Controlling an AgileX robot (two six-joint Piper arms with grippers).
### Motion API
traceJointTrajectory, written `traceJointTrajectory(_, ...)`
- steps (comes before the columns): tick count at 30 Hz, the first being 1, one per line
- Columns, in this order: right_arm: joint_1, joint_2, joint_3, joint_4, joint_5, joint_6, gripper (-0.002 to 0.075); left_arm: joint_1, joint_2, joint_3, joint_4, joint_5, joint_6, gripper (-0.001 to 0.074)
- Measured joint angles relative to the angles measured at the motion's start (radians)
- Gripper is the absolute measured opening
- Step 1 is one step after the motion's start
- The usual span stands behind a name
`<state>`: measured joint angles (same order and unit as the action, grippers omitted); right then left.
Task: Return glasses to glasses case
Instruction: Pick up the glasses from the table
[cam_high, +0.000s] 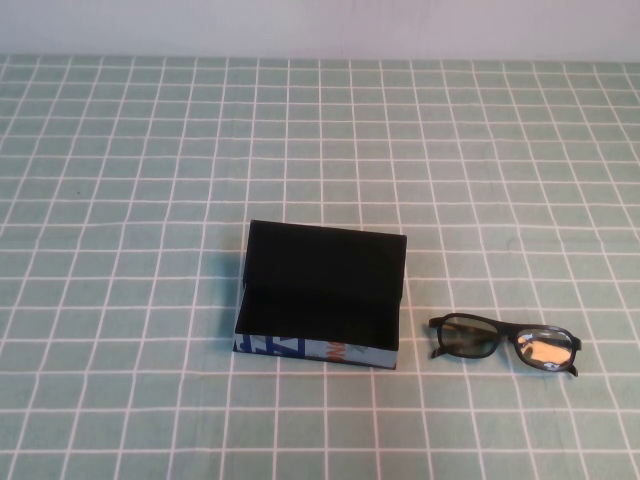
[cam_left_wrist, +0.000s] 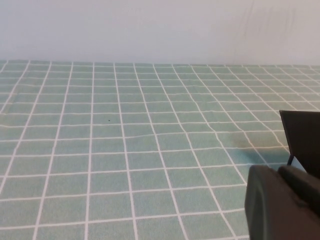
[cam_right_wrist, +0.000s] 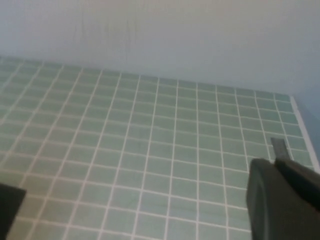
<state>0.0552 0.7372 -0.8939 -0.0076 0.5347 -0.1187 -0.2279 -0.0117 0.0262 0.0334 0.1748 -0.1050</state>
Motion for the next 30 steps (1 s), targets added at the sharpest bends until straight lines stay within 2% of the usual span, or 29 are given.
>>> traceJointTrajectory(6,0.106,0.152,-0.093,-0.104,0.122,-0.220,-0.0011,0.000,0.000,0.000,-0.003,0.000,0.000,0.0002)
traceJointTrajectory(10,0.159,0.266,-0.159,-0.115,0.230,-0.287,-0.0011,0.000,0.000,0.000,-0.003,0.000,0.000,0.0001)
traceJointTrajectory(14,0.177,0.363,-0.190,-0.058,0.318,-0.368,-0.0011,0.000,0.000,0.000,-0.003,0.000,0.000,0.0001)
traceJointTrajectory(19,0.187,0.489,-0.196,0.052,0.420,-0.608,-0.0011,0.000,0.000,0.000,-0.003,0.000,0.000,0.0002)
traceJointTrajectory(23,0.215,0.559,-0.196,0.066,0.429,-0.791,-0.0011,0.000,0.000,0.000,-0.003,0.000,0.000,0.0001)
traceJointTrajectory(30,0.227,0.716,-0.277,0.122,0.520,-0.848,-0.0011,0.000,0.000,0.000,-0.004,0.000,0.000,0.0001)
